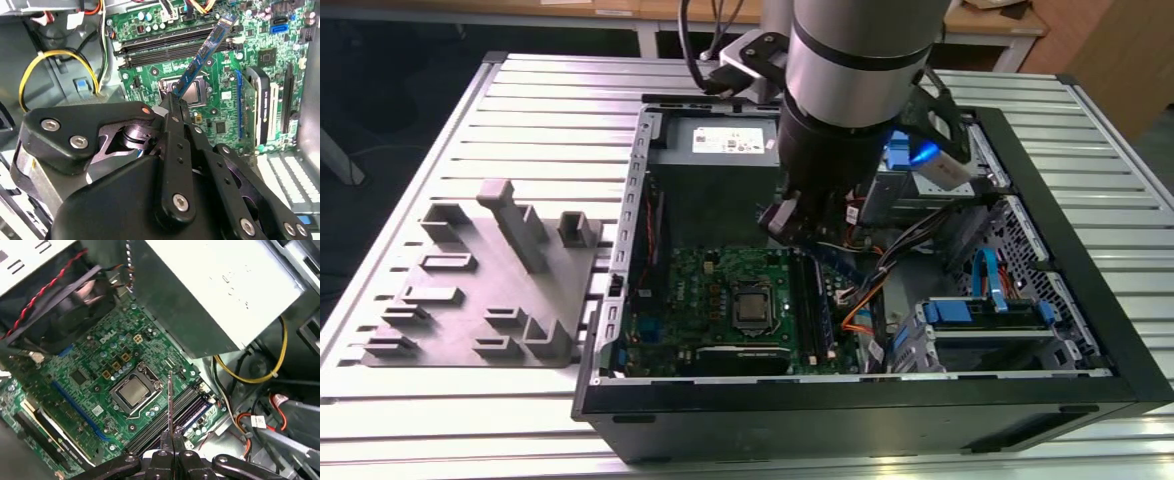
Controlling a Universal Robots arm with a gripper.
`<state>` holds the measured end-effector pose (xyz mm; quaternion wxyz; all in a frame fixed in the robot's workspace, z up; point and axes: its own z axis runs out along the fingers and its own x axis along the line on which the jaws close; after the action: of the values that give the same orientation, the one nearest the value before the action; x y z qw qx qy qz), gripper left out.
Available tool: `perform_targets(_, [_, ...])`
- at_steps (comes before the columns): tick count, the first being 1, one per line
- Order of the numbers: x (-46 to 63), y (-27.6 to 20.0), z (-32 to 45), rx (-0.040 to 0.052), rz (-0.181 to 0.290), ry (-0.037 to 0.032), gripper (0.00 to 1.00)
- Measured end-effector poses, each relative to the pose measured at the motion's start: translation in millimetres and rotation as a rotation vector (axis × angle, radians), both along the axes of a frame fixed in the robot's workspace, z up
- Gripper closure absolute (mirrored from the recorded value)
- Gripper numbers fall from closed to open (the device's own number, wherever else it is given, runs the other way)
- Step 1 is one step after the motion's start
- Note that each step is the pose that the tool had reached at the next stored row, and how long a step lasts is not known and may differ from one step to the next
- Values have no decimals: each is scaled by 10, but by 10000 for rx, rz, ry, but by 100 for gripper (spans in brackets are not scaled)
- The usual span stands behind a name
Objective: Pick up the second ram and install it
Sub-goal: 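Insert the second ram into the second slot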
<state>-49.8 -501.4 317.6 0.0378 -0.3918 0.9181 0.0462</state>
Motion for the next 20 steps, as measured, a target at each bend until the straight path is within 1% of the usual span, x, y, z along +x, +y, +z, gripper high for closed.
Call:
perform_targets(2, [-2,1,-1,0,-598,-2,92])
perform_targets(9, [-2,1,-3,0,-1762,-2,92])
perform_targets(20, [-2,1,-15,0,-3762,-2,92])
